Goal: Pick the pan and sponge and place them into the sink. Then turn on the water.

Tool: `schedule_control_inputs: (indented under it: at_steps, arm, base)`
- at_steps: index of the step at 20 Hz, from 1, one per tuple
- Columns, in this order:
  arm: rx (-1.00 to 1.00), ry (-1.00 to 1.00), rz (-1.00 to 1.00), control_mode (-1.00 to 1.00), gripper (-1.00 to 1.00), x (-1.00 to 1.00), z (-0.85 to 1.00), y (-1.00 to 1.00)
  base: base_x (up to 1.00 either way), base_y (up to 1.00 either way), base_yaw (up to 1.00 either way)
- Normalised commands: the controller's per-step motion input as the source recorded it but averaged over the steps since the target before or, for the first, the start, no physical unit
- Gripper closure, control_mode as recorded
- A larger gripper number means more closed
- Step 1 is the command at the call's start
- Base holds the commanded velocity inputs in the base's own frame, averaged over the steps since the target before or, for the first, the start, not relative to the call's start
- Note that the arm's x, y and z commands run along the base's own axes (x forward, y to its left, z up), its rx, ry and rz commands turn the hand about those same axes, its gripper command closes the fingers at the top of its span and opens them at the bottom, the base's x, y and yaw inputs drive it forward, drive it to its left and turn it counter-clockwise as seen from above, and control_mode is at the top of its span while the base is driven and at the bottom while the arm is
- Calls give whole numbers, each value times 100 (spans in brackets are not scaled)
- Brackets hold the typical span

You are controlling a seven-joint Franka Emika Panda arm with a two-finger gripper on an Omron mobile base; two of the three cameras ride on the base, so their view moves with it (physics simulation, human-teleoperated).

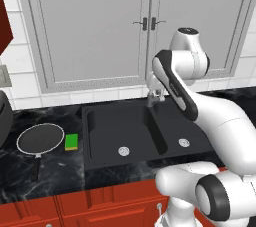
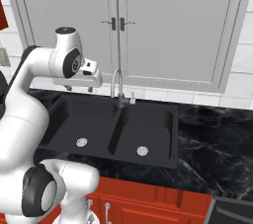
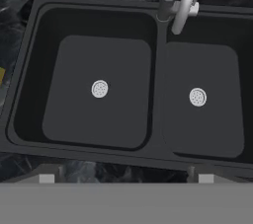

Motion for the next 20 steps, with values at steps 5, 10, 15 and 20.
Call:
schedule_control_inputs:
  at_steps: [5, 10, 15, 20]
  arm:
    - [0, 0, 0, -100, -100, 0, -5, 31]
    - [0, 0, 0, -100, -100, -1, -17, 34]
    - [0, 0, 0, -100, -100, -5, -23, 37]
    - [0, 0, 0, -100, -100, -6, -17, 36]
  base:
    - [0, 0, 0]
    - [0, 0, 0]
    - [0, 0, 0]
    - [0, 0, 0]
